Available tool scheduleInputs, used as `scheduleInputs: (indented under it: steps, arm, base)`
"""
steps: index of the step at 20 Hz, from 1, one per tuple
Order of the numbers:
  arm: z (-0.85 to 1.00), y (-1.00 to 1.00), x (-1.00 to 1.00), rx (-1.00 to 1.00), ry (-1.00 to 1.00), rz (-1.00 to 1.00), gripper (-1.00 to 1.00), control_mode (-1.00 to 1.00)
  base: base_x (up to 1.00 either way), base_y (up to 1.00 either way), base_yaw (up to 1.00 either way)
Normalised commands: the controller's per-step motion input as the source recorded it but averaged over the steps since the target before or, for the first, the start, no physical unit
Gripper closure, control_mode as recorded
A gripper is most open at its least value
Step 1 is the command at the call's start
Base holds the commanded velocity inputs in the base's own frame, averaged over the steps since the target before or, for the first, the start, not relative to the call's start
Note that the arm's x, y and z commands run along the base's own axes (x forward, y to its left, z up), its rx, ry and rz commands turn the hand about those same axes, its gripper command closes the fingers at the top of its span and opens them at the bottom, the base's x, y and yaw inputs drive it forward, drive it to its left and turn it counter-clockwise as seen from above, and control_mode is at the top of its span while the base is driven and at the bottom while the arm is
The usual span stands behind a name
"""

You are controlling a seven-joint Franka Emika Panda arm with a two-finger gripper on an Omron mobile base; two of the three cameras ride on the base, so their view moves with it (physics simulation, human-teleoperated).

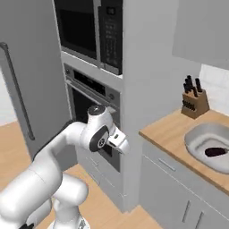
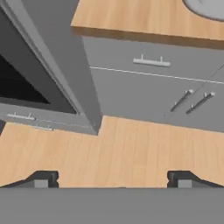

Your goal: Place one eggplant and one chicken drumstick in each tupperware on the nearby counter, to pack two identical lunches.

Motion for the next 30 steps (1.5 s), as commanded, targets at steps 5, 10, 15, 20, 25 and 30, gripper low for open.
scheduleInputs:
  steps: [5,10,15,20,25,30]
  arm:
    - [0.0,0.0,0.0,0.0,0.0,0.0,-1.0,1.0]
    - [0.0,0.0,0.0,0.0,0.0,0.0,-1.0,1.0]
    - [0.0,0.0,0.0,0.0,0.0,0.0,-1.0,1.0]
    - [0.0,0.0,0.0,0.0,0.0,0.0,-1.0,1.0]
    - [0.0,0.0,0.0,0.0,0.0,0.0,-1.0,1.0]
    - [0.0,0.0,0.0,0.0,0.0,0.0,-1.0,1.0]
  base:
    - [0.0,0.98,0.69]
    - [-0.13,1.0,0.7]
    - [0.05,1.0,0.56]
    - [0.81,1.0,0.27]
    - [1.0,0.84,0.02]
    - [1.0,0.78,-0.18]
